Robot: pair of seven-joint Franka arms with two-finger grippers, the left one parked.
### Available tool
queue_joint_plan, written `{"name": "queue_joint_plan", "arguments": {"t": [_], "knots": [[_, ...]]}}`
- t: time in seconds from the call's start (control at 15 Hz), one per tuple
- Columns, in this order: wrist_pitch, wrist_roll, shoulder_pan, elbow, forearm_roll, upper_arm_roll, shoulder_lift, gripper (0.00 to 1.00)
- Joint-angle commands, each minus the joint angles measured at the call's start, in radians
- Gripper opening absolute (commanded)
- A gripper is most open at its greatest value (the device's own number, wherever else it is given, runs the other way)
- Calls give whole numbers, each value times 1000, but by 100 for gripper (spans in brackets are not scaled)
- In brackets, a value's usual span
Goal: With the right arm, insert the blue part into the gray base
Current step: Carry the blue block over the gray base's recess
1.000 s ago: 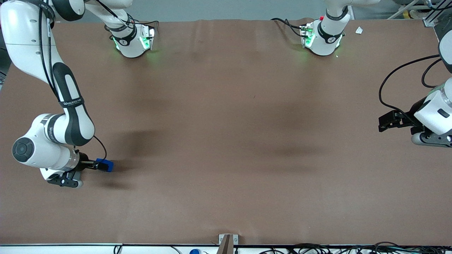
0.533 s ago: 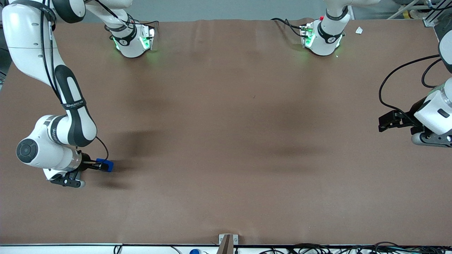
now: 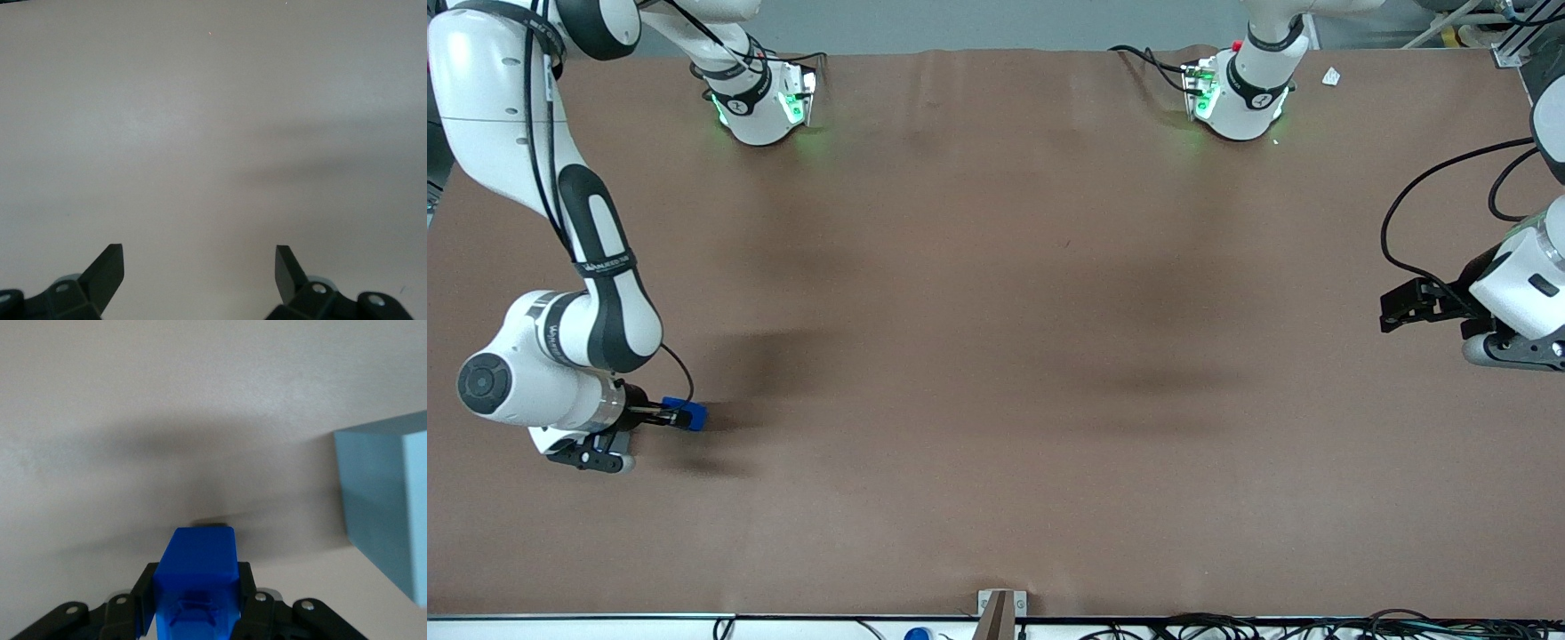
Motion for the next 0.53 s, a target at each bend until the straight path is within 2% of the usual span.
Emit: {"name": "queue_joint_plan", "arguments": {"t": [0.0,0.2,0.47], "knots": [[-204,-90,-34,149,-23,4,-24,1],[-215,-200,-66,193,-89,4,-15,0],[-171,-349,-108,194,-94,4,-10,0]]}}
